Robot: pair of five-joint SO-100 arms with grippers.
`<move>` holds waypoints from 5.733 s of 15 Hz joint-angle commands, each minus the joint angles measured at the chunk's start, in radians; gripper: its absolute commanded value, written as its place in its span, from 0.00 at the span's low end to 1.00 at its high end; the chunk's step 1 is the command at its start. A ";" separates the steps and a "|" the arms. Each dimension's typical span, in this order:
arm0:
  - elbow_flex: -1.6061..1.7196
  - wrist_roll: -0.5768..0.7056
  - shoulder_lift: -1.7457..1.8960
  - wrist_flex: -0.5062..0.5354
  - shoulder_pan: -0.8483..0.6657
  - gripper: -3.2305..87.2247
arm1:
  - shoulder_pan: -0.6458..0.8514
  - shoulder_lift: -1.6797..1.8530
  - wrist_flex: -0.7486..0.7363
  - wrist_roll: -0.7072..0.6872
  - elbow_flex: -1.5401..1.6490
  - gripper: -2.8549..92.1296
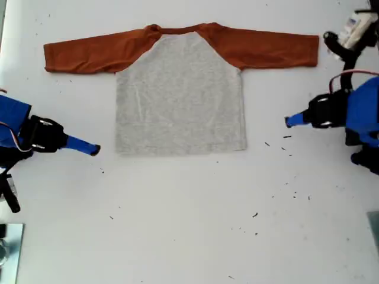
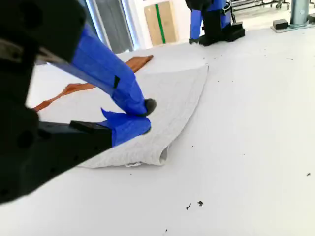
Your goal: Fold t shirt
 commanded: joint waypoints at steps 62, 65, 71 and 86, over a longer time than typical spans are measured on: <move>-1.371 -0.236 -1.230 0.561 -0.689 0.03 | 0.120 -0.034 -0.299 -0.209 0.350 0.07; -1.275 -0.114 -1.232 0.551 -1.008 0.03 | 0.120 0.061 -0.278 -0.198 0.388 0.07; -1.236 0.028 -1.230 0.548 -1.161 0.45 | 0.129 0.097 -0.256 -0.173 0.403 0.07; -0.819 0.239 -1.689 -0.215 -1.419 0.31 | 0.114 0.196 -0.216 -0.155 0.434 0.07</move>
